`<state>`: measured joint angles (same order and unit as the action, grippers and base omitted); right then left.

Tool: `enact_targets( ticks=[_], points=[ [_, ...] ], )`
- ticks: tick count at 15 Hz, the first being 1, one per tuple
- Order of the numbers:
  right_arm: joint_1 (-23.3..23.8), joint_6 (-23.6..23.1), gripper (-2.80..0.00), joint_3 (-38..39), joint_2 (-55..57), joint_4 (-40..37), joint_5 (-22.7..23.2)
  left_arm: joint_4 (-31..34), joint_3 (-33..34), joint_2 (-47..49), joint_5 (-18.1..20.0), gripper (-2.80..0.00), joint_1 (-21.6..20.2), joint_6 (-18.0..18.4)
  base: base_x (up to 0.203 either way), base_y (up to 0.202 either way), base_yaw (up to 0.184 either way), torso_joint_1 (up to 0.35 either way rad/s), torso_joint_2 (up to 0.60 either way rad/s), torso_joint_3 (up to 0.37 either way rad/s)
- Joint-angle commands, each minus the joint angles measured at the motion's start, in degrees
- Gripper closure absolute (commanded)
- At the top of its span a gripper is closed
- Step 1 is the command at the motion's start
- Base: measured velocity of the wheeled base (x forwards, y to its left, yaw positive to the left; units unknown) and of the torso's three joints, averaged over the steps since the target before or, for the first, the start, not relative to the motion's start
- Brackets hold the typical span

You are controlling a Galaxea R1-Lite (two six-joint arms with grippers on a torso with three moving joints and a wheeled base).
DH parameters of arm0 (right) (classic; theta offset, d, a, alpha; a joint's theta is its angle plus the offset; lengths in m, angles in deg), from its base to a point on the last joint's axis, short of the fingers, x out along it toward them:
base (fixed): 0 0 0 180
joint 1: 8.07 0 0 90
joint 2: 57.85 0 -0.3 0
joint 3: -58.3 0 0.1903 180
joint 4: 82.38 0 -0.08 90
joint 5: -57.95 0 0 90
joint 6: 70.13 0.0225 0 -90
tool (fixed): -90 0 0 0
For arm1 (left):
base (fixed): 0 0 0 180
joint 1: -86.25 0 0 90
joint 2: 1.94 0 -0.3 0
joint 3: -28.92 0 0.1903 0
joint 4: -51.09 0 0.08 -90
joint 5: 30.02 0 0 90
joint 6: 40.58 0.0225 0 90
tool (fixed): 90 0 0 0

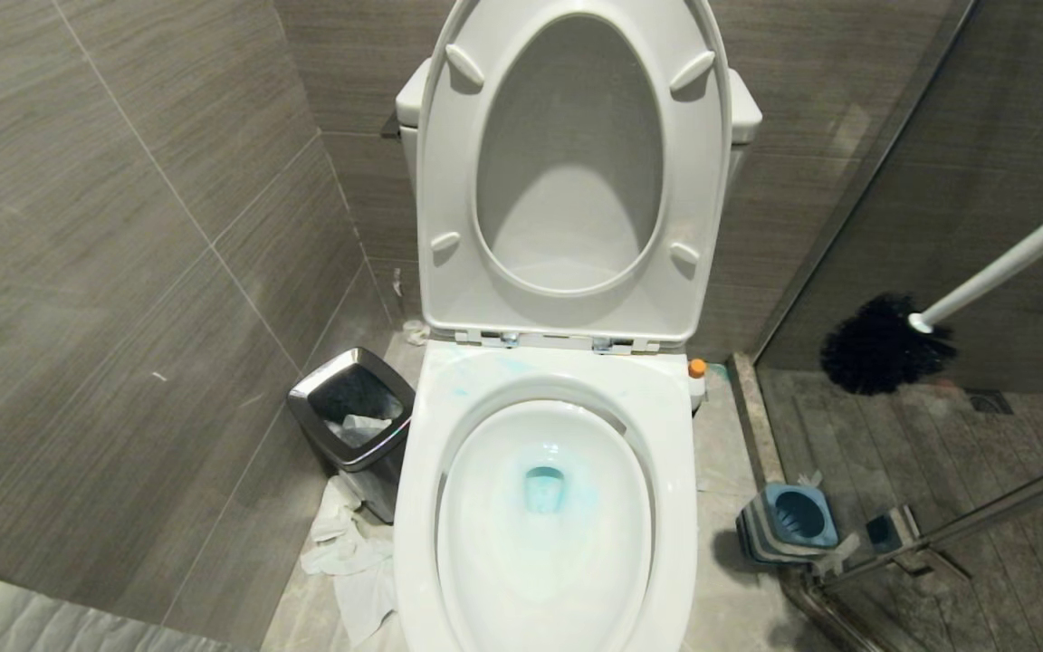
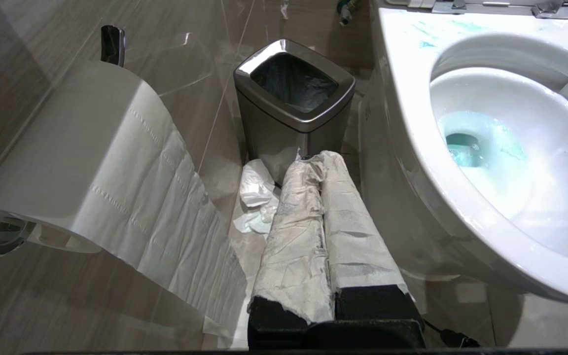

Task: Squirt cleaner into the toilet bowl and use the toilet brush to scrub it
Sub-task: Scrub the toilet bowl

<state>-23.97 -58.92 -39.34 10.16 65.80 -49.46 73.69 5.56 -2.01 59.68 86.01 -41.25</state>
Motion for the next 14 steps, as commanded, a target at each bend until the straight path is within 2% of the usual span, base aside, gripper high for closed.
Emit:
enact_targets(
  ticks=[1,3,8,14],
  points=[
    [-9.6,0.1,0.00,-0.8,8.4,1.0,-6.4,0.0,0.4,0.1,0.0,0.00,0.0,0.0,0.000,0.000,0.000,0.000,0.00,0.000],
    [-16.9,0.1,0.00,-2.8,15.5,3.0,-10.7,0.0,0.4,0.1,0.0,0.00,0.0,0.0,0.000,0.000,0.000,0.000,0.00,0.000],
    [-24.6,0.6,0.00,-13.2,28.4,3.8,-12.4,0.0,0.4,0.1,0.0,0.00,0.0,0.0,0.000,0.000,0.000,0.000,0.00,0.000],
    [-26.7,4.8,0.00,-16.1,43.3,7.9,-12.2,0.0,0.4,0.1,0.0,0.00,0.0,0.0,0.000,0.000,0.000,0.000,0.00,0.000]
  ],
)
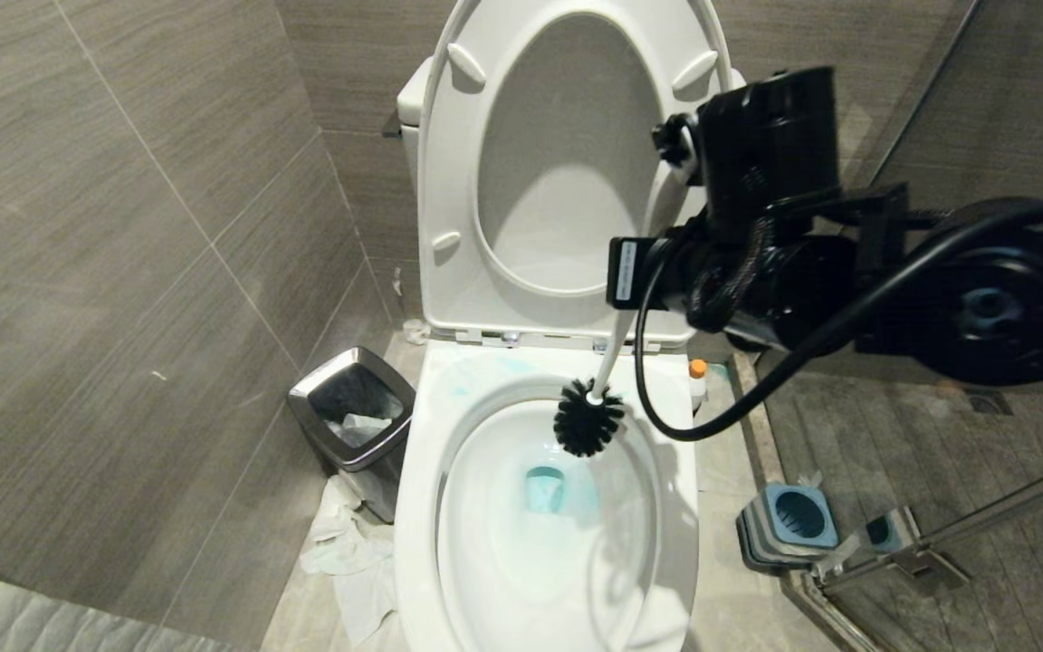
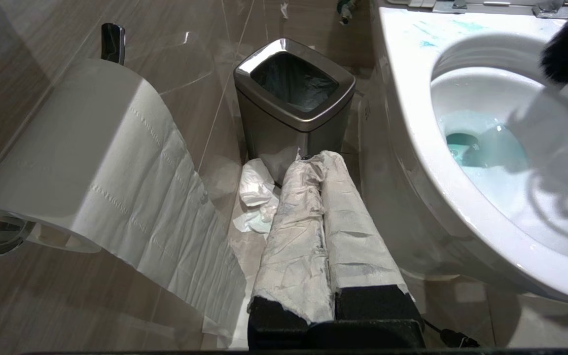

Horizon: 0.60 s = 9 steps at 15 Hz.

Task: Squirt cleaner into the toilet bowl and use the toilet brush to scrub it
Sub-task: Scrub the toilet bowl

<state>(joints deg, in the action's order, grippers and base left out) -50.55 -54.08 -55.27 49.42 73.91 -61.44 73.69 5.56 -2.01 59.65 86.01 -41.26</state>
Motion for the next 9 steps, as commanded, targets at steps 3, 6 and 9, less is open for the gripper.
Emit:
enact_targets(
  ticks=[3,6,9],
  points=[
    [-0.9,1.9,0.00,-0.3,11.4,3.9,0.1,0.0,0.4,0.1,0.0,0.00,0.0,0.0,0.000,0.000,0.000,0.000,0.00,0.000],
    [-1.8,2.3,0.00,-3.1,18.7,5.7,0.1,0.0,0.4,0.1,0.0,0.00,0.0,0.0,0.000,0.000,0.000,0.000,0.00,0.000],
    [-1.4,2.2,0.00,-8.0,27.0,5.9,0.0,0.0,0.4,0.1,0.0,0.00,0.0,0.0,0.000,0.000,0.000,0.000,0.00,0.000]
  ],
)
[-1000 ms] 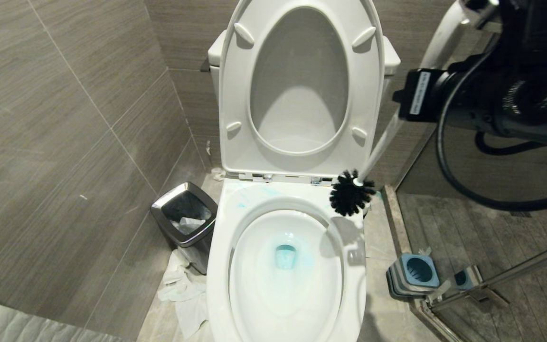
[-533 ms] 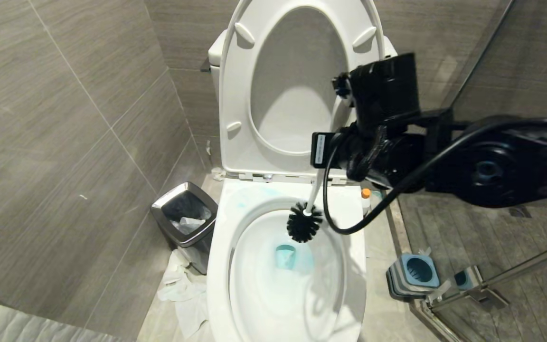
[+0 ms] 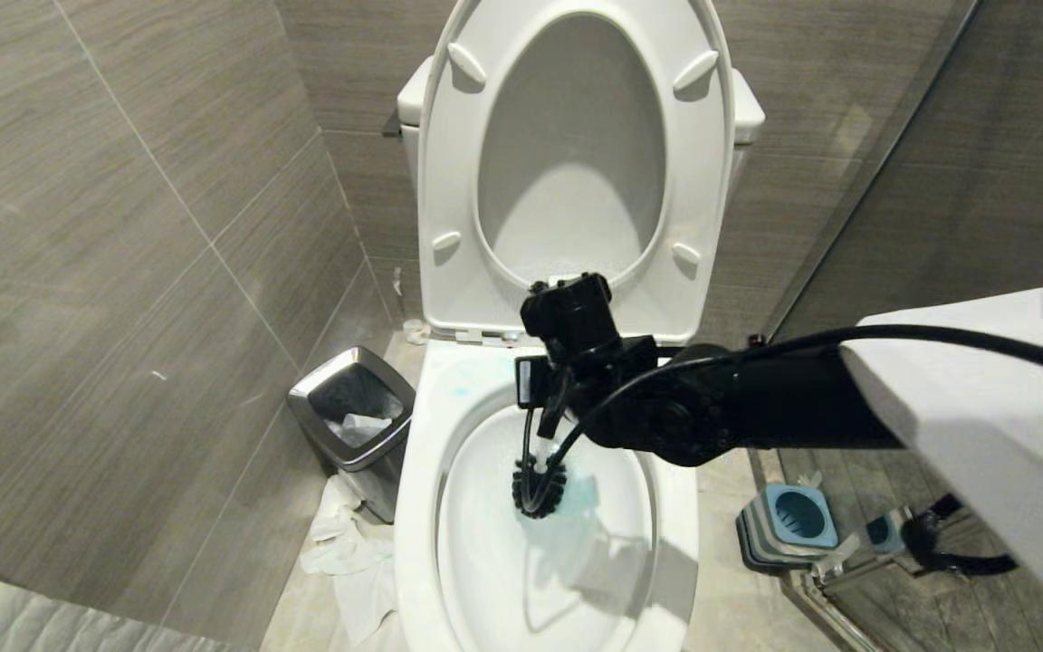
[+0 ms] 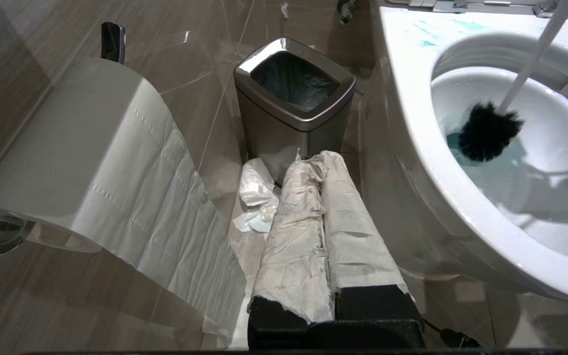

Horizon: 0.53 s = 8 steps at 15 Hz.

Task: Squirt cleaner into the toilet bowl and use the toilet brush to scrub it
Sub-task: Scrub the toilet bowl

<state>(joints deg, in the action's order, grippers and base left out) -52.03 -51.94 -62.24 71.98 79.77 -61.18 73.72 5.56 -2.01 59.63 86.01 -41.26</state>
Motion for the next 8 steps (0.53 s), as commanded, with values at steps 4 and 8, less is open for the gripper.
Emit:
enact_targets(
  ticks=[4,8],
  points=[
    [1.5,-0.2,0.00,-3.9,9.6,-0.3,-0.7,0.0,0.4,0.1,0.0,0.00,0.0,0.0,0.000,0.000,0.000,0.000,0.00,0.000],
    [0.9,-0.2,0.00,-3.4,-0.2,-1.9,-0.8,0.0,0.4,0.1,0.0,0.00,0.0,0.0,0.000,0.000,0.000,0.000,0.00,0.000]
  ],
)
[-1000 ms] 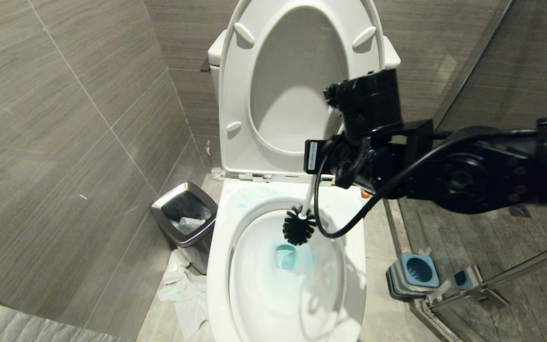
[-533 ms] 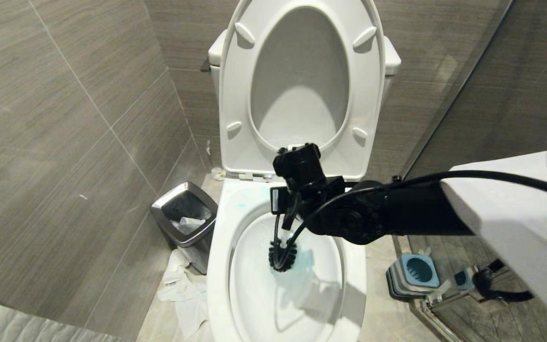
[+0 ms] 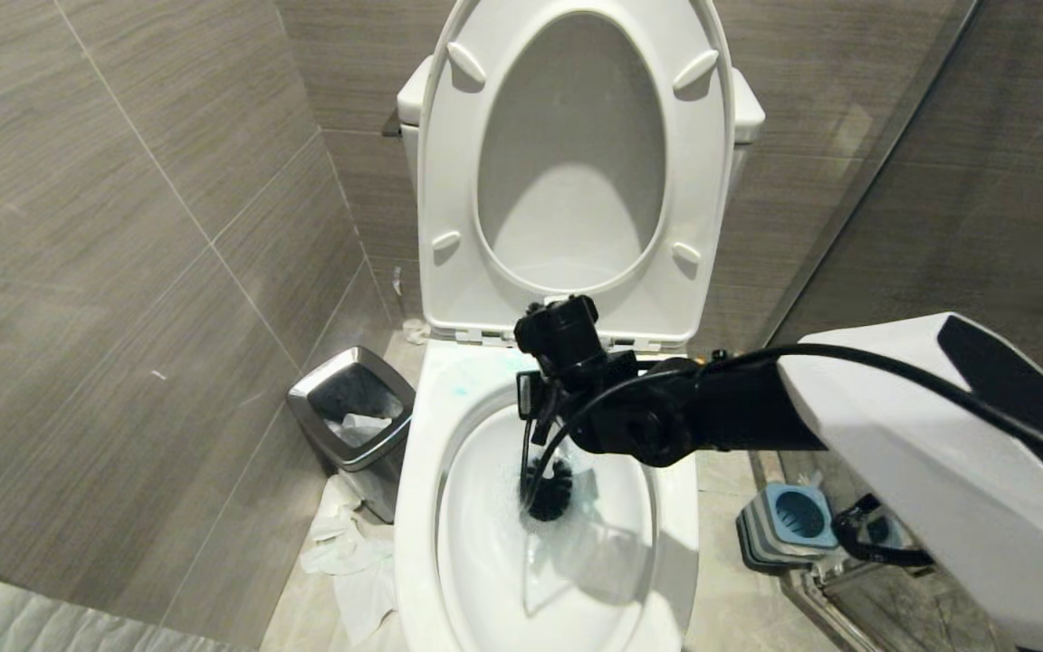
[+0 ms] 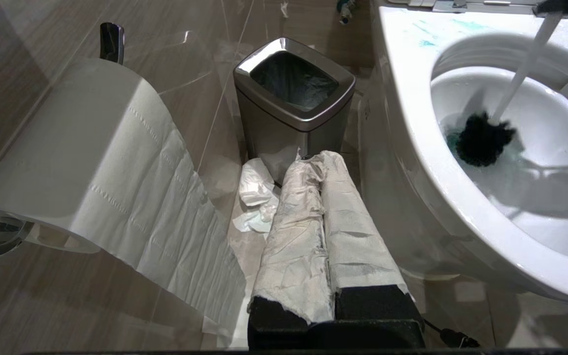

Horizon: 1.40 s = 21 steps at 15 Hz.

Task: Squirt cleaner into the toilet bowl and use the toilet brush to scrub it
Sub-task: Scrub the toilet bowl

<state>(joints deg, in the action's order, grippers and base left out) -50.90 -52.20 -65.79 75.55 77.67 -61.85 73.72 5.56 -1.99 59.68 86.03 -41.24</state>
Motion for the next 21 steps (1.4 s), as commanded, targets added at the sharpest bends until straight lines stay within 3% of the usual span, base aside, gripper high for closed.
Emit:
enact_targets(
  ticks=[1,5,15,21],
  points=[
    [-0.7,0.1,0.00,0.3,-7.0,-1.1,-0.2,0.0,0.4,0.0,0.0,0.00,0.0,0.0,0.000,0.000,0.000,0.000,0.00,0.000],
    [-2.1,-1.1,0.00,2.7,-12.8,-5.6,-1.5,0.0,0.4,0.0,0.0,0.00,0.0,0.0,0.000,0.000,0.000,0.000,0.00,0.000],
    [-1.6,-2.2,0.00,-5.6,6.3,-4.6,-1.8,0.0,0.4,0.0,0.0,0.00,0.0,0.0,0.000,0.000,0.000,0.000,0.00,0.000],
    [-3.3,-1.9,0.00,-3.3,-5.1,-4.9,-3.3,0.0,0.4,0.0,0.0,0.00,0.0,0.0,0.000,0.000,0.000,0.000,0.00,0.000]
  ],
)
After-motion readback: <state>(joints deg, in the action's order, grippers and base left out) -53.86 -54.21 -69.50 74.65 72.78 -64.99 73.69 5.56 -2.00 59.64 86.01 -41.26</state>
